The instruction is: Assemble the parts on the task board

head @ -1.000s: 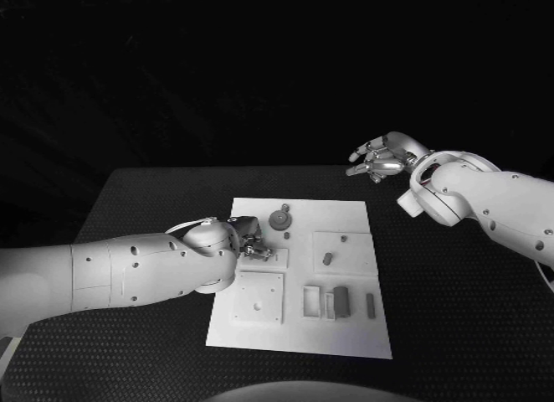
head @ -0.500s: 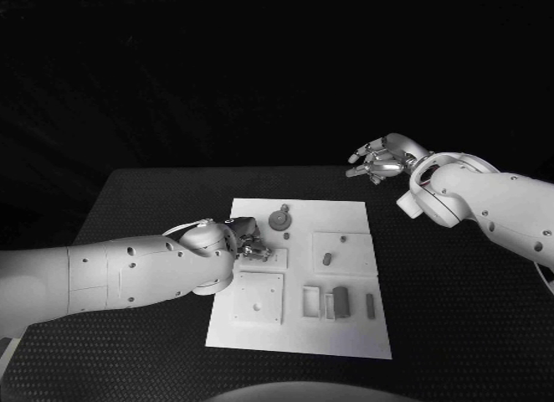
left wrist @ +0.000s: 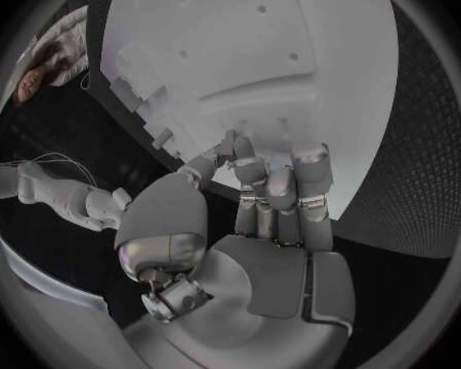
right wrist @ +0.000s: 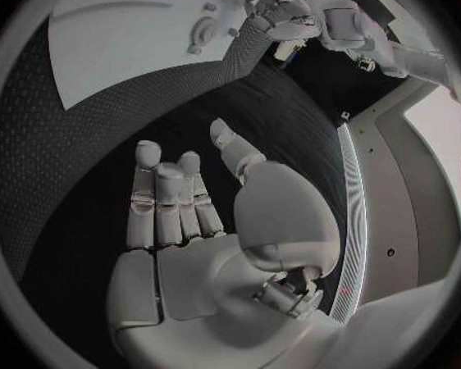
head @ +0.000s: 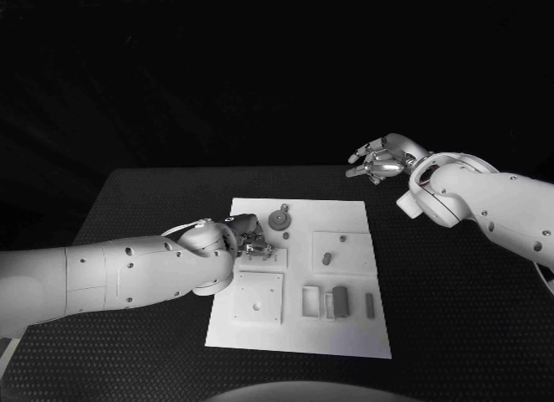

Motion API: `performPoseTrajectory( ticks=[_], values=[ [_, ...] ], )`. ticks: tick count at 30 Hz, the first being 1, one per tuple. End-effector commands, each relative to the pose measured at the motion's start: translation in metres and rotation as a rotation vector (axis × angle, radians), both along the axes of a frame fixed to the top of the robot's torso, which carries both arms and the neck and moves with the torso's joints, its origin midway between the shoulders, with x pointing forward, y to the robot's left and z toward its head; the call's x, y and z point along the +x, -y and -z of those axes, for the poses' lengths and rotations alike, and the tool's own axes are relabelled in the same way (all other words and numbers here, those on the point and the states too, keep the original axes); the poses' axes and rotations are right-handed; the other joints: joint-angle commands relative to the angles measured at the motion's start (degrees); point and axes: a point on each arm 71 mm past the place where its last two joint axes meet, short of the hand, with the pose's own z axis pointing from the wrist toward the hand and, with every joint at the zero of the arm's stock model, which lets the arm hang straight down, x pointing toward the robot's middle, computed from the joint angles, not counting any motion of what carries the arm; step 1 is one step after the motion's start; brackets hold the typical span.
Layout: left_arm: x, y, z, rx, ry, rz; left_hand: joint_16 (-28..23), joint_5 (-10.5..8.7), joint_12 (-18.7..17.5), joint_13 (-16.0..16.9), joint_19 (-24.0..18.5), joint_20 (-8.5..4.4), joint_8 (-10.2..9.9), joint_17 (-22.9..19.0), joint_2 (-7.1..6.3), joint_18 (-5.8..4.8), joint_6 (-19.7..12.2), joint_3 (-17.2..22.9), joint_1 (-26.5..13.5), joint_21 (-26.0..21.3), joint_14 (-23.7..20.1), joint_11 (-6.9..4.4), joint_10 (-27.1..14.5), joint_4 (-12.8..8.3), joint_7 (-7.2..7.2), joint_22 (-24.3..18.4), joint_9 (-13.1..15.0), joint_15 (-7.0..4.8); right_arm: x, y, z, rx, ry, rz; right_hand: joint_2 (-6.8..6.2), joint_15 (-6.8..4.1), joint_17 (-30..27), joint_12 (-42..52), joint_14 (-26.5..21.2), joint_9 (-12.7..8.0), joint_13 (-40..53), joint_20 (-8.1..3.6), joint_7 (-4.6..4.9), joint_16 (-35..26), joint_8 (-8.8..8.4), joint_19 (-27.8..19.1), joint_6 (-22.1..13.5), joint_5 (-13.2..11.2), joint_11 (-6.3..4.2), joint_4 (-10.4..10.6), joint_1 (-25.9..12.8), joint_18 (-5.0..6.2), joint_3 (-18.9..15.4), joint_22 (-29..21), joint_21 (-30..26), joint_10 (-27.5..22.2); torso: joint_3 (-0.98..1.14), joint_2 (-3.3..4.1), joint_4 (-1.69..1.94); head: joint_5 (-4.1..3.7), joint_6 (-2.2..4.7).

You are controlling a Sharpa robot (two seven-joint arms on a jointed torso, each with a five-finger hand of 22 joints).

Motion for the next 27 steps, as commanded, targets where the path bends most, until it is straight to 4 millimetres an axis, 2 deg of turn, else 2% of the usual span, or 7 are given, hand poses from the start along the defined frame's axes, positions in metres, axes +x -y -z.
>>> performPoseTrajectory(
  ticks=[1, 22, 27],
  values=[
    [-0.0002, 0.0019, -0.0017, -0.027, 0.021, 0.011, -0.2, 0.07, 0.1, -0.1, -0.1, -0.07, 0.4, 0.1, 4.55, 4.75, 0.0, 3.9, 4.1, 0.3, 1.1, -0.14, 0.0, -4.3, 0.37, 1.0, 0.0, -1.88, -0.0002, 0.0004, 0.0002, 0.002, -0.003, -0.007, 0.32, 0.03, -0.1, 0.2, -0.3, 0.0, -0.1, 0.33, 0.51, 0.3, -0.23, 0.0, -0.1, 0.1, 0.03, 0.0, -0.3, 0.55, -0.3, 0.4, -0.2, -0.2, 0.00, 0.00, 0.01, 0.05, 0.02],
    [0.0028, 0.0010, 0.0004, 0.041, 0.020, 0.023, -0.3, -0.20, 0.1, -0.2, 0.0, -0.06, 0.3, 0.0, 4.44, 4.72, 0.0, 4.0, 4.0, 0.3, 1.1, -0.12, 0.0, -4.5, 0.39, 1.0, -0.2, -1.88, -0.0004, 0.0000, 0.0003, 0.002, -0.005, -0.008, 0.38, 0.03, -0.1, 0.3, -0.3, 0.0, -0.1, 0.33, 0.51, 0.3, -0.24, 0.0, -0.1, 0.1, 0.03, 0.0, -0.3, 0.55, -0.4, 0.4, -0.2, -0.2, 0.03, 0.00, 0.01, 0.20, -0.10],
    [0.0039, 0.0012, -0.0005, 0.054, 0.039, 0.026, -0.3, -0.28, 0.0, -0.2, -0.1, -0.05, 0.3, 0.0, 4.38, 4.71, 0.0, 4.0, 3.9, 0.3, 1.1, -0.11, 0.0, -4.5, 0.40, 1.0, -0.2, -1.87, -0.0004, 0.0004, 0.0003, 0.002, -0.005, -0.008, 0.39, 0.03, -0.1, 0.3, -0.3, 0.0, -0.1, 0.33, 0.51, 0.3, -0.24, 0.0, -0.1, 0.1, 0.03, 0.0, -0.4, 0.55, -0.4, 0.4, -0.2, -0.2, -0.04, 0.05, 0.01, 0.14, -0.15]
  ],
)
